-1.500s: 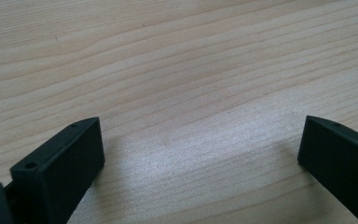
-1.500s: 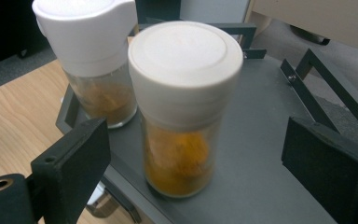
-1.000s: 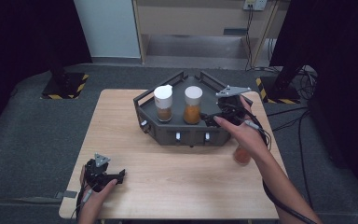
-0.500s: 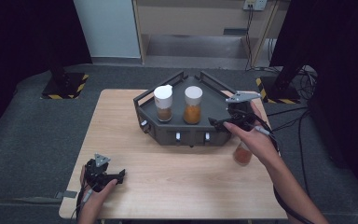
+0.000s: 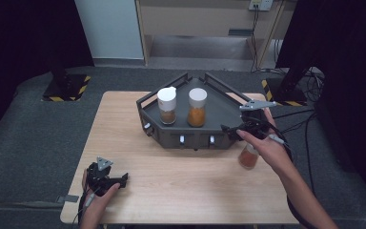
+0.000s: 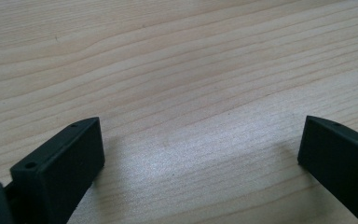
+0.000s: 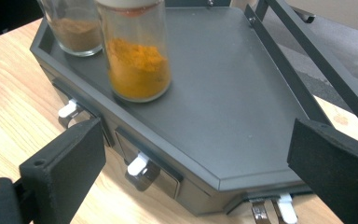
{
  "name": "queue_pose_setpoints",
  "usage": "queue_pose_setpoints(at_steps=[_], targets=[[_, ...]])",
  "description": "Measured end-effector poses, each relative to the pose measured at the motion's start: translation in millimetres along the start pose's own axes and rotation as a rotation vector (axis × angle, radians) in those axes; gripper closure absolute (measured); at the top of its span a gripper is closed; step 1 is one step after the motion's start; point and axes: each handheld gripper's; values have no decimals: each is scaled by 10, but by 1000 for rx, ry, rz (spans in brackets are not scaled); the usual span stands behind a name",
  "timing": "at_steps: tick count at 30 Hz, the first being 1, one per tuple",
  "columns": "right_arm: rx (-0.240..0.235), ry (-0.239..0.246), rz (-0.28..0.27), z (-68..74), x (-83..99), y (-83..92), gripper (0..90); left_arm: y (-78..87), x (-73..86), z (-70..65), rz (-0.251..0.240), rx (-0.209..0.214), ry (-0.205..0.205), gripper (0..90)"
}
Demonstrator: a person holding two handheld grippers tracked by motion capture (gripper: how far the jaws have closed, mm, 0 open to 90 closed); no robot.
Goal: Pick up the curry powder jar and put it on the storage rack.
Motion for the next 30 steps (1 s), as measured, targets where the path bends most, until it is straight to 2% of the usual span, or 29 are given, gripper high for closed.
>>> queue_pose_setpoints(at_steps=[13,18,27,30], targets=[[13,3,16,-39,152,150,47,-8,-7,-3,0,0,1,0],[23,18,20,-36,202,184,42,-8,-7,-4,0,0,1,0],[39,2,30,-98,340,268,35,-9,-7,-5,-1,-1,1,0],[42,10,35,-126,365,289,38,-9,-7,-6,-1,-1,2,0]])
Point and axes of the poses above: each handheld gripper's, and its own axes: y roughly backward along the jaws, x roughly out of its underside, z roughly to its left, and after that the axes turned 12 degrees about x, right-handed
